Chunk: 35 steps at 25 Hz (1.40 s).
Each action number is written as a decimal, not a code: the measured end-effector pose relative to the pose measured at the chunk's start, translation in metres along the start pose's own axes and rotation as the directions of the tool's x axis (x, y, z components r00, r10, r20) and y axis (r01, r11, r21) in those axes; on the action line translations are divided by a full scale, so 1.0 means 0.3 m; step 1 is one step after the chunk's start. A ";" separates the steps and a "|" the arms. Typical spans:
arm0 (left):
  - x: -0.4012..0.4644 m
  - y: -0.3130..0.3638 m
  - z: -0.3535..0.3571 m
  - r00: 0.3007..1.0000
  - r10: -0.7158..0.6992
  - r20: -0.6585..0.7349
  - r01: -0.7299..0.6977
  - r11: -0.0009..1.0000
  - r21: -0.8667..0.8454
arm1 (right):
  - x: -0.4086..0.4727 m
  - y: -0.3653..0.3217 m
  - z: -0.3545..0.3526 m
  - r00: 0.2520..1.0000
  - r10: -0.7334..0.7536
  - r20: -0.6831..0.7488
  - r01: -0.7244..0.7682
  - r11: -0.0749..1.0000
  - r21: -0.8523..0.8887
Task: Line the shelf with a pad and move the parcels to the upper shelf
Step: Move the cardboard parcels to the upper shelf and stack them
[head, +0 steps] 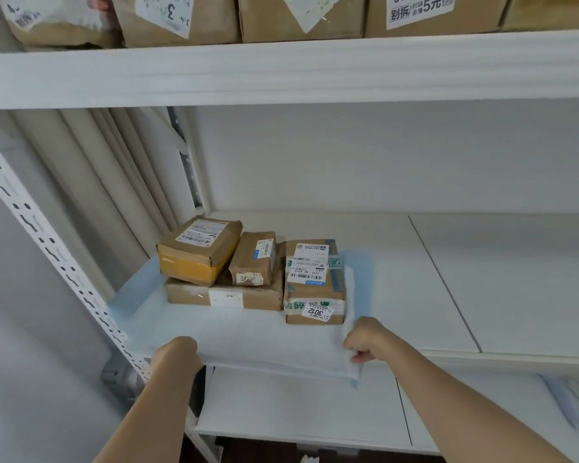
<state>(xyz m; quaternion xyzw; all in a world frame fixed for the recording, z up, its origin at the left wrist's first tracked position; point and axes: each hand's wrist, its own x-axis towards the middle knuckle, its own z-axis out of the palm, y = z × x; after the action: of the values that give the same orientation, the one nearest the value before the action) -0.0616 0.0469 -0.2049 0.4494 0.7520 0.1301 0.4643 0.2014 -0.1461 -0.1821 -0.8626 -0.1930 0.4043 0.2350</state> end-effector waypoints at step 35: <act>-0.679 0.322 0.836 0.934 -0.068 0.350 0.207 0.903 -0.378 | 0.368 0.486 -0.954 0.859 -0.033 -0.511 -0.128 0.952 -0.276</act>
<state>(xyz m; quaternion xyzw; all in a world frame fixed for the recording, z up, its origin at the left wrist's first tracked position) 0.2301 -0.1166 -0.1613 0.3029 0.6502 0.1740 0.6747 0.5138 -0.2787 -0.1698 -0.9687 -0.1613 0.1332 0.1333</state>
